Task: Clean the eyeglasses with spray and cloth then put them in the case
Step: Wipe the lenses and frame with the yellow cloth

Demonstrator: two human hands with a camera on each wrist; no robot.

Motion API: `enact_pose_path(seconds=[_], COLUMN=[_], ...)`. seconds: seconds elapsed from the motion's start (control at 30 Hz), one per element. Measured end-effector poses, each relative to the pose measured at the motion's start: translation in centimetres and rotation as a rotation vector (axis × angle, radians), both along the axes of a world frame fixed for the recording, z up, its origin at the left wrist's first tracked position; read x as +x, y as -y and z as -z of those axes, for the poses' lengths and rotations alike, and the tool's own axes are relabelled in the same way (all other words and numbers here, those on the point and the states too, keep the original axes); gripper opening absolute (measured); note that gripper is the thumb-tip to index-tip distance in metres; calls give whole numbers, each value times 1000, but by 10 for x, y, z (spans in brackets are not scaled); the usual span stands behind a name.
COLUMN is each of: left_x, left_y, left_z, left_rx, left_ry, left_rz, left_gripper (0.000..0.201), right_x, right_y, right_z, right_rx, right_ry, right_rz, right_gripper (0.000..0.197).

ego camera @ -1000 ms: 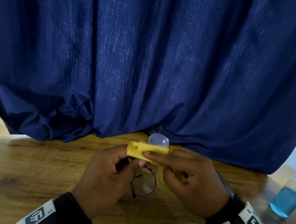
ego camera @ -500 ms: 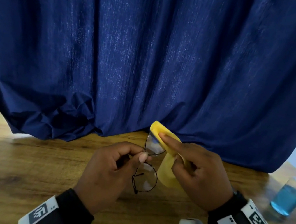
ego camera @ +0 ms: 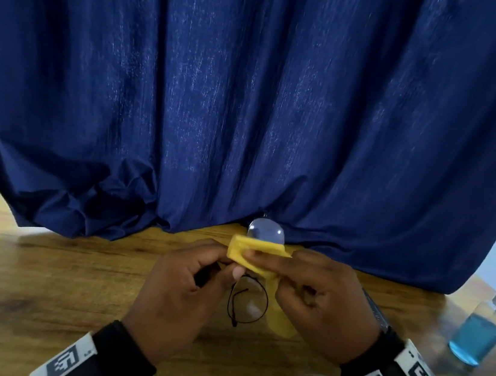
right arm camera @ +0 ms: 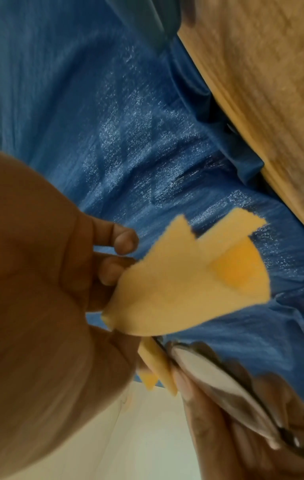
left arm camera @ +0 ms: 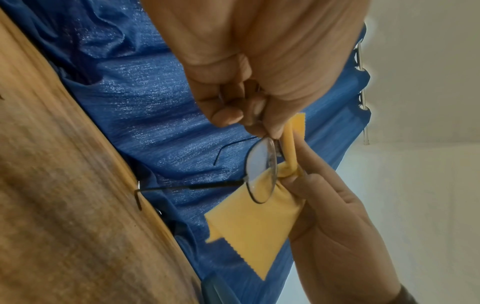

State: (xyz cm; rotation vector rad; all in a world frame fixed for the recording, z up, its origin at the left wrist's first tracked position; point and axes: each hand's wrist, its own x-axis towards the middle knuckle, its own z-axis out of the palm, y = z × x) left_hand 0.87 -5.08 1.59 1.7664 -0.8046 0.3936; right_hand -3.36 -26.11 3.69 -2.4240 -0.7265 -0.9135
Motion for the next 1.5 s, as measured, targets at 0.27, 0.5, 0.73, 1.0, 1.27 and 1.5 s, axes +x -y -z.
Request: enact_pose_path(seconds=[0.27, 0.5, 0.73, 1.0, 1.27, 1.5], left_x=[-1, 1, -1, -5, -2, -2], left_y=[3, 1, 2, 4, 3, 3], left_z=[0, 1, 1, -2, -1, 0], left_rx=[-12, -26, -2, -12, -8, -4], left_ry=[-20, -58, -49, -50, -79, -69], left_rz=[23, 22, 9, 17, 22, 19], left_gripper=[13, 14, 14, 14, 12, 12], right_x=[1, 3, 1, 2, 3, 3], right_y=[-1, 6, 3, 2, 4, 4], right_z=[-1, -3, -1, 0, 0, -3], right_rx=[21, 56, 30, 6, 45, 47], right_ry=[-31, -11, 15, -5, -5, 23], right_rz=[10, 37, -4, 0, 38, 66], right_gripper=[57, 55, 47, 51, 54, 53])
